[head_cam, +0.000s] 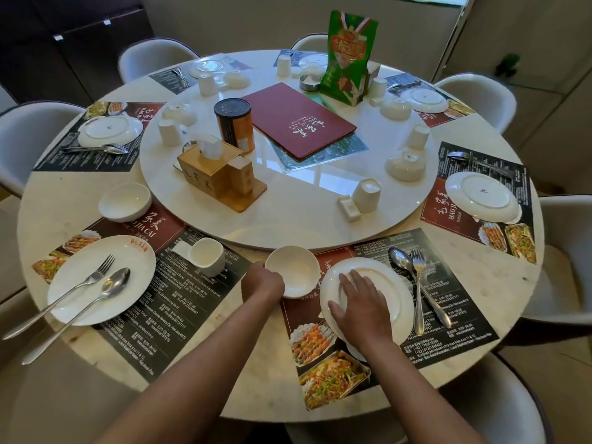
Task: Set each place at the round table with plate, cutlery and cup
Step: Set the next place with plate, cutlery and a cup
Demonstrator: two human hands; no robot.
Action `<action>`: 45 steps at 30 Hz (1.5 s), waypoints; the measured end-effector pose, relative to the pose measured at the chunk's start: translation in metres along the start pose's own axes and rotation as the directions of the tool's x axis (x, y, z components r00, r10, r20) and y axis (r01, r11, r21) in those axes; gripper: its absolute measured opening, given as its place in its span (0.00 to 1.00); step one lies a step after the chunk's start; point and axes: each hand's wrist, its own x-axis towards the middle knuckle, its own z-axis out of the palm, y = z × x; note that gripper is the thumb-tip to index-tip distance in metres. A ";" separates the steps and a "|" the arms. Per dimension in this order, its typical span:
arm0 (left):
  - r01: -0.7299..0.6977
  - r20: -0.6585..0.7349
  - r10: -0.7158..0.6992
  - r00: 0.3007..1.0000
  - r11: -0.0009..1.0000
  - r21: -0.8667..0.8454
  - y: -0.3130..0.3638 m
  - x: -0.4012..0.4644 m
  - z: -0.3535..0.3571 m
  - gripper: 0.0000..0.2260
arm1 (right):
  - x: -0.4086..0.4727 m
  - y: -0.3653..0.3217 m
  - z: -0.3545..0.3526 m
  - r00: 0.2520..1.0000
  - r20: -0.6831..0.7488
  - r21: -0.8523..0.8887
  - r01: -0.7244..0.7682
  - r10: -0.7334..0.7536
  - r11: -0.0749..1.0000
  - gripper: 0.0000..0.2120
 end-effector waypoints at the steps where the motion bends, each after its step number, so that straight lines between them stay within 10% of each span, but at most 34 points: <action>1: -0.009 -0.008 0.009 1.000 1.000 0.017 0.000 0.000 -0.001 0.13 | 0.000 0.000 0.000 1.000 0.000 0.001 0.002 -0.002 1.000 0.31; 16: -0.201 -0.052 0.216 0.975 0.957 0.211 -0.011 -0.022 -0.001 0.25 | -0.002 0.003 -0.001 1.000 0.008 0.031 0.021 -0.021 0.999 0.32; 24: -0.793 0.102 0.851 0.515 0.427 0.435 -0.051 -0.089 0.031 0.24 | -0.042 0.036 -0.007 0.975 -0.221 0.087 -0.009 0.029 0.996 0.24; 29: -0.802 0.374 0.722 0.582 0.434 0.410 -0.061 -0.124 0.067 0.30 | -0.070 0.059 -0.014 0.940 -0.192 0.256 -0.229 0.282 0.939 0.18; 36: -0.750 0.502 0.566 0.654 0.396 0.530 -0.040 -0.114 0.075 0.41 | -0.073 0.069 -0.024 0.749 0.204 0.582 -0.610 0.631 0.537 0.24; 40: -0.779 0.551 0.569 0.611 0.307 0.547 -0.039 -0.109 0.070 0.43 | -0.055 0.067 -0.042 0.599 0.507 0.696 -0.708 0.620 0.115 0.25; 45: -0.810 0.575 0.607 0.549 0.216 0.546 -0.038 -0.103 0.066 0.42 | -0.044 0.067 -0.057 0.526 0.648 0.672 -0.735 0.552 -0.089 0.23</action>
